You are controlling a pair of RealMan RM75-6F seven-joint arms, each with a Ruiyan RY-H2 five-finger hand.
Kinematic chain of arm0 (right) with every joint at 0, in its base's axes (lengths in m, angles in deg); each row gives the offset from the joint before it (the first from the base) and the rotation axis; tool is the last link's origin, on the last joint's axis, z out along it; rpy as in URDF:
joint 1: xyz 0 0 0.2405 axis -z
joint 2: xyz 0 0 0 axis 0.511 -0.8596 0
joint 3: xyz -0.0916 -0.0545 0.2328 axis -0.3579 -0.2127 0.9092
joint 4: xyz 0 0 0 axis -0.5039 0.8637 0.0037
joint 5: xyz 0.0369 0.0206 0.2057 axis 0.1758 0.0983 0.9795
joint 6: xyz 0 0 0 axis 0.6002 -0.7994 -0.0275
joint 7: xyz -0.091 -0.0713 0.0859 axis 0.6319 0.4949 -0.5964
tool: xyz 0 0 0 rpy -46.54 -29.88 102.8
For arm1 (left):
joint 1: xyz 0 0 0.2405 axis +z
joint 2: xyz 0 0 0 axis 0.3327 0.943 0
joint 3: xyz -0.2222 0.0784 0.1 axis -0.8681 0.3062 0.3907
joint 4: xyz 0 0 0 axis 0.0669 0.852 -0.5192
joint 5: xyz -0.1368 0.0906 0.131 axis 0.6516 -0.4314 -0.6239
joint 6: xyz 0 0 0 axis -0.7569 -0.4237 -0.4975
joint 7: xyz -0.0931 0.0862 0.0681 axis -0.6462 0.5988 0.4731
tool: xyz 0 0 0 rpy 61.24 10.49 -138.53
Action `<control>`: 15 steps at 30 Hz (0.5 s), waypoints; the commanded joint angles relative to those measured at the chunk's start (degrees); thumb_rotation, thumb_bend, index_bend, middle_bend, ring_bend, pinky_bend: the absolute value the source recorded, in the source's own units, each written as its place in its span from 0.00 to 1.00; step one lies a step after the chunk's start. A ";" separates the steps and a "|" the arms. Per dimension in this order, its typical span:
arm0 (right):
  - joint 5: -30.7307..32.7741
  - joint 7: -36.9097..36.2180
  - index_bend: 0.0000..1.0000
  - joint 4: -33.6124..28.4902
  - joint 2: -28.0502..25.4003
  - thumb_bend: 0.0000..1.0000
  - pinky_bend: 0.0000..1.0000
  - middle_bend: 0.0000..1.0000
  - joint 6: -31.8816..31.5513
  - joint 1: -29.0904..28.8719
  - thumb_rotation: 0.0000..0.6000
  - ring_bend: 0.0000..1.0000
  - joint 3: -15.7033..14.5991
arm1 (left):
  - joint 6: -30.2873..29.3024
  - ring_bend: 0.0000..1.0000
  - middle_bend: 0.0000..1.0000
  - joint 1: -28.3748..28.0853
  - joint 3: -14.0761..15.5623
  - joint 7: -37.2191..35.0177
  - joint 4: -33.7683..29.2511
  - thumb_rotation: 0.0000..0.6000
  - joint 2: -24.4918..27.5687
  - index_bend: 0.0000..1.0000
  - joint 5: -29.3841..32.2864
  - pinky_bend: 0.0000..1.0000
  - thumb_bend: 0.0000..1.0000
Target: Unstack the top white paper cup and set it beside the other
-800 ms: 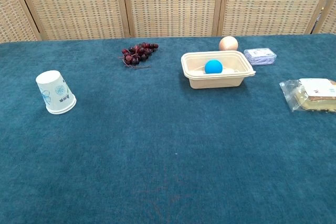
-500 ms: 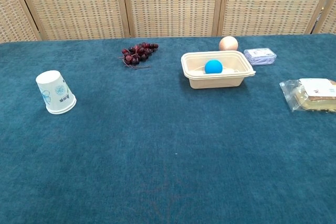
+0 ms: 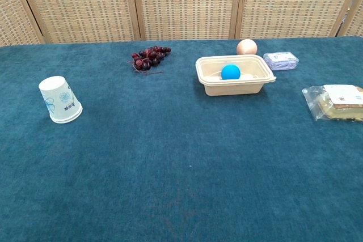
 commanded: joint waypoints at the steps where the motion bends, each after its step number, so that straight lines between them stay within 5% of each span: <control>1: 0.01 -0.27 0.00 0.04 -0.04 0.03 0.00 0.00 -0.06 0.03 1.00 0.00 0.04 | 0.16 0.00 0.00 -0.10 0.04 0.30 -0.17 1.00 -0.12 0.00 -0.04 0.00 0.19; 9: 0.04 0.25 0.00 -0.01 0.25 0.03 0.00 0.00 0.33 -0.20 1.00 0.00 0.03 | 2.25 0.00 0.00 -1.94 -0.94 0.51 -4.31 1.00 3.34 0.00 0.18 0.00 0.19; 15: 0.10 0.25 0.00 -0.05 0.36 0.03 0.00 0.00 0.37 -0.28 1.00 0.00 0.13 | 7.70 0.00 0.00 -6.69 -4.81 4.89 -12.15 1.00 10.06 0.05 3.93 0.00 0.19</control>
